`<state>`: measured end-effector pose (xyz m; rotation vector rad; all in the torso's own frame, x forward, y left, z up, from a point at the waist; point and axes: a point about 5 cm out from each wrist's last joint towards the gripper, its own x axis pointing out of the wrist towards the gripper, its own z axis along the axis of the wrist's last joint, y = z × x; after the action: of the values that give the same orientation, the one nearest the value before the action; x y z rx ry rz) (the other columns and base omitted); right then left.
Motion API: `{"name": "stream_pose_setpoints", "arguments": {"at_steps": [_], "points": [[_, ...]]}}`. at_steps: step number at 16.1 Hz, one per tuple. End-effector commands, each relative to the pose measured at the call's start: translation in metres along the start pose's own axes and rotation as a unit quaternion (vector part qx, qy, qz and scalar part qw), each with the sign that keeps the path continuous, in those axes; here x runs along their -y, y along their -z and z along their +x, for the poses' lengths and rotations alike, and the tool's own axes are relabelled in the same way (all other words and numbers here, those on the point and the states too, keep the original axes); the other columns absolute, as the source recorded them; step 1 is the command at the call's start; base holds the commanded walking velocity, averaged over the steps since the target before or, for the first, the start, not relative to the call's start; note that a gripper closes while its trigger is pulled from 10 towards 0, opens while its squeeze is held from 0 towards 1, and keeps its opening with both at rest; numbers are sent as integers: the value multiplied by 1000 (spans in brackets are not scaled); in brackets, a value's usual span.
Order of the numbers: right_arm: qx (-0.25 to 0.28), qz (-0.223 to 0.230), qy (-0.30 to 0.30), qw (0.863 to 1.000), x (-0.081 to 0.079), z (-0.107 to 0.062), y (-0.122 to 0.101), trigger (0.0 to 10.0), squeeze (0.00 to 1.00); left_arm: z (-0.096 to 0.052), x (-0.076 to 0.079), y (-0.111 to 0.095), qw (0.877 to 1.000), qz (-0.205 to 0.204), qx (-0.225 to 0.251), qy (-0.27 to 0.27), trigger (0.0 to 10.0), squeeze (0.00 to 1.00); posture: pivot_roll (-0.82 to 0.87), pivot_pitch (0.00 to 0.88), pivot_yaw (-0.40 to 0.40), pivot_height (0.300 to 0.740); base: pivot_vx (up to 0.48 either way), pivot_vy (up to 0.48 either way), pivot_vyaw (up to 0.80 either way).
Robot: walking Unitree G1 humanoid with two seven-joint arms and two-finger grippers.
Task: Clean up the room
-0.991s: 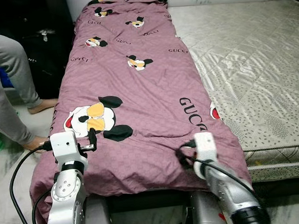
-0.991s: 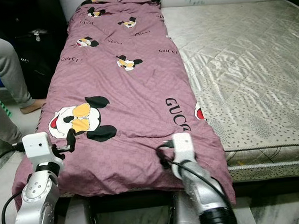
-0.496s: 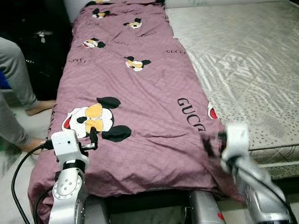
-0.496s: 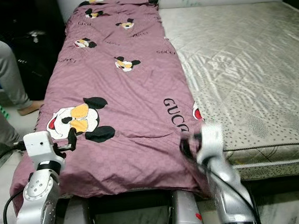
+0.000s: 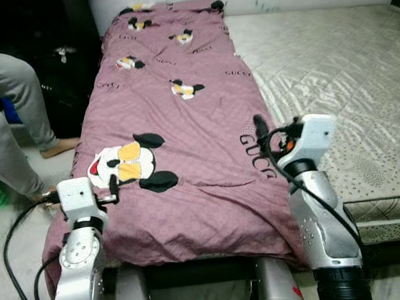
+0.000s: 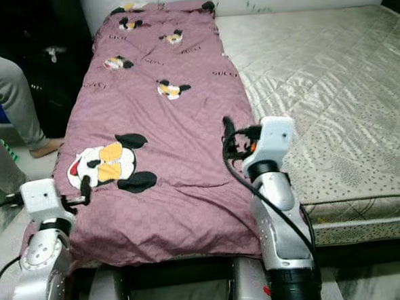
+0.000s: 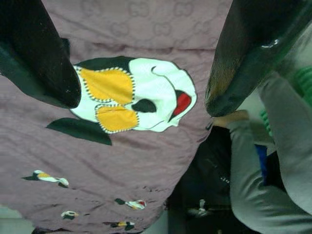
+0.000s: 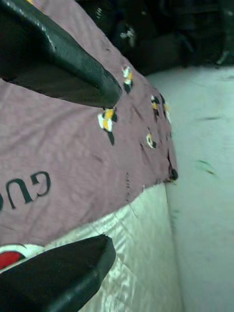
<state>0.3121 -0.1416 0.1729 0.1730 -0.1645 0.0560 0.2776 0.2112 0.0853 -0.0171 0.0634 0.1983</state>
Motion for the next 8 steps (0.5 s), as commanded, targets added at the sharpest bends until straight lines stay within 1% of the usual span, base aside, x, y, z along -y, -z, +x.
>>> {"name": "stream_pose_setpoints", "arguments": {"at_steps": [1,2,7,8], "points": [[14,3,1,1000,1,2,-7,10000,0,0,-2,0,1000,2,4,-4,10000,0,-25,0,21,578,0,0,0],[14,-1,4,1000,4,2,-6,10000,0,-1,-1,1,1000,2,2,-2,10000,0,-25,0,21,592,0,0,0],[16,-2,8,1000,5,5,-5,10000,0,1,1,0,1000,1,6,2,10000,0,-22,0,20,631,0,0,0],[18,-13,6,1000,6,5,-6,10000,0,2,1,-1,1000,2,6,2,10000,0,-22,0,20,650,0,0,0]]}}
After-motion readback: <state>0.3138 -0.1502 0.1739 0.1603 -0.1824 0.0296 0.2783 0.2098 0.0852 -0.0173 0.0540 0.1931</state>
